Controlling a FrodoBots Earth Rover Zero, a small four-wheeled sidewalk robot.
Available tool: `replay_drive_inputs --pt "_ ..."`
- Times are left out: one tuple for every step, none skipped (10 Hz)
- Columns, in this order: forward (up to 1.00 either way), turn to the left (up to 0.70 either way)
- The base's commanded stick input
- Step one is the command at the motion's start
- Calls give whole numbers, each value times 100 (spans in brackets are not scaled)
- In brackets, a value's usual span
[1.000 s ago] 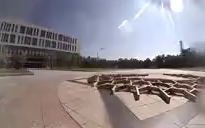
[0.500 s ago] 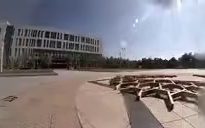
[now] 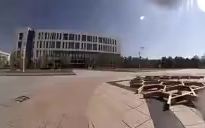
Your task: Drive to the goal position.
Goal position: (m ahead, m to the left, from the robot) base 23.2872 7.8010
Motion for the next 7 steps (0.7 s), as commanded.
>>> replay_drive_inputs --pt "70 0" --pt "70 0" --pt "70 0" --pt "70 0" --pt "70 0" --pt "70 0" --pt "70 0"
